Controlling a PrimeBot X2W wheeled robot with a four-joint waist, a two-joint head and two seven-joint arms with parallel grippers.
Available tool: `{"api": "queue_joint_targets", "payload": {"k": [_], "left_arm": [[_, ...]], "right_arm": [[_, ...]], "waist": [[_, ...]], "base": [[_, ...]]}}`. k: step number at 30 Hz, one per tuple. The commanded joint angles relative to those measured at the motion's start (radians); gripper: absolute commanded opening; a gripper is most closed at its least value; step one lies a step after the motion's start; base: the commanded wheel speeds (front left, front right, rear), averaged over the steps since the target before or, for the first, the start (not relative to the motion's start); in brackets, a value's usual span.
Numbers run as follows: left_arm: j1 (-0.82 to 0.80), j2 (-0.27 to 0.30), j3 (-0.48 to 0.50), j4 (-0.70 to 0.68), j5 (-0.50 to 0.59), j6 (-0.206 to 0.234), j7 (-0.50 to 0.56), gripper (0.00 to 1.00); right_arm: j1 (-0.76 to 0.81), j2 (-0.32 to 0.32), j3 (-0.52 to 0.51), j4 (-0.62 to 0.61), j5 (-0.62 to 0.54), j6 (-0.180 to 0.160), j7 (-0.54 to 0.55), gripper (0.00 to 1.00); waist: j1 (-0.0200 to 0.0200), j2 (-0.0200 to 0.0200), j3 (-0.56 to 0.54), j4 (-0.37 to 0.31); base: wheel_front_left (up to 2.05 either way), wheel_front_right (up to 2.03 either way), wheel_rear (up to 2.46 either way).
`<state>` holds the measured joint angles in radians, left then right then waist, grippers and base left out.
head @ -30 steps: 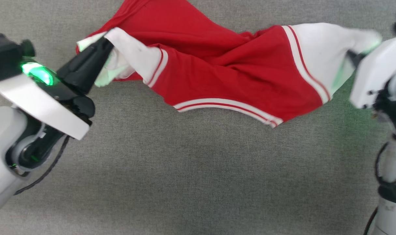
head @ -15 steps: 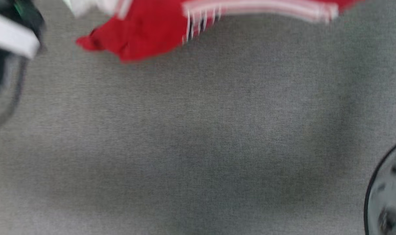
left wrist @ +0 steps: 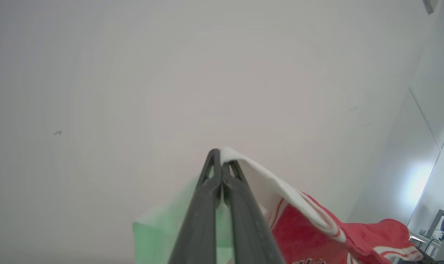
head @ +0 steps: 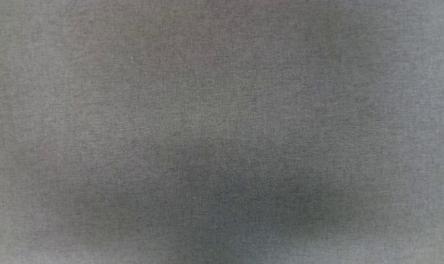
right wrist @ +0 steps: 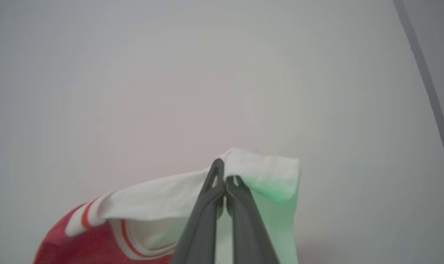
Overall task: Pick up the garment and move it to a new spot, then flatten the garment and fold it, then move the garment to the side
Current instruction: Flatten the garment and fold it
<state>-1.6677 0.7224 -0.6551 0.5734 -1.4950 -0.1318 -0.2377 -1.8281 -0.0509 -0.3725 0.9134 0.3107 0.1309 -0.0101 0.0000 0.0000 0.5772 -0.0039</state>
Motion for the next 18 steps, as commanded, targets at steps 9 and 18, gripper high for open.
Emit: {"api": "queue_joint_targets", "payload": {"k": [9,18], "left_arm": [[0.221,0.051,-0.042,-0.149,-0.079,0.002,0.019,0.00],[0.620,0.133,-0.148,-0.316,-0.042,0.002,-0.010,0.00]], "right_arm": [[0.060,-0.001,-0.048,0.206,-0.192,0.000,-0.022,0.00],[0.366,-0.002,0.025,0.150,-0.261,0.000,0.079,0.00]], "waist": [[0.0000,0.0000,-0.022,0.011],[0.0000,0.0000,-0.080,0.031]], "base": [[0.00,0.00,0.00],[0.00,0.00,0.00]]}}
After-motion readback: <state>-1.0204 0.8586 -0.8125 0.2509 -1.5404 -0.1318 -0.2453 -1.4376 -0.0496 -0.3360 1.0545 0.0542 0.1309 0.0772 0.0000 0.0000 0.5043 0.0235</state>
